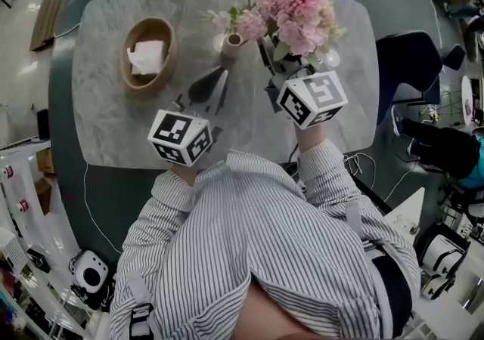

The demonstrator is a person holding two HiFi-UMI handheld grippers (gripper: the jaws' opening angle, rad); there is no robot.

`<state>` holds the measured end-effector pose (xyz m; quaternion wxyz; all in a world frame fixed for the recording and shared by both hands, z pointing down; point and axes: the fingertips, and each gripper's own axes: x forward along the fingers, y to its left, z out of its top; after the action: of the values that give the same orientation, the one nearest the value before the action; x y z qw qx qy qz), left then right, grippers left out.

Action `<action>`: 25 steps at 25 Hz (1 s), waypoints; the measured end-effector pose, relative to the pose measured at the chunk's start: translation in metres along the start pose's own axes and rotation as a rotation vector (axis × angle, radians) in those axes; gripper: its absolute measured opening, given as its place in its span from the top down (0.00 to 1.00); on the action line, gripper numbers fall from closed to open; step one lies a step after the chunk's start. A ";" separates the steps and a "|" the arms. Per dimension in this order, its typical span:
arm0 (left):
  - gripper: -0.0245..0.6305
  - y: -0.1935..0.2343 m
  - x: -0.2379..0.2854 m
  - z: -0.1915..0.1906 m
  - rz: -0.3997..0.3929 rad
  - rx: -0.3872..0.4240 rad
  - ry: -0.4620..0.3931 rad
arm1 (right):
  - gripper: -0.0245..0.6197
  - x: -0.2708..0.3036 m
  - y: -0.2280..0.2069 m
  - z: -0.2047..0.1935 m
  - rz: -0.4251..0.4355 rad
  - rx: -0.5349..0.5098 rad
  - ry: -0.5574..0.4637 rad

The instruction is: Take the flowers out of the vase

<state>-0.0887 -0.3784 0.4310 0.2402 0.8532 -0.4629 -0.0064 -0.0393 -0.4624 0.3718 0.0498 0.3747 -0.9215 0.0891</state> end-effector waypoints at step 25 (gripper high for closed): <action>0.94 -0.049 -0.026 0.016 -0.102 0.129 -0.017 | 0.92 -0.083 0.036 -0.005 -0.002 0.062 0.044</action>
<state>-0.0686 -0.3417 0.3914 0.1802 0.8894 -0.4201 0.0041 -0.0054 -0.3797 0.3593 0.0585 0.3747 -0.9167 0.1257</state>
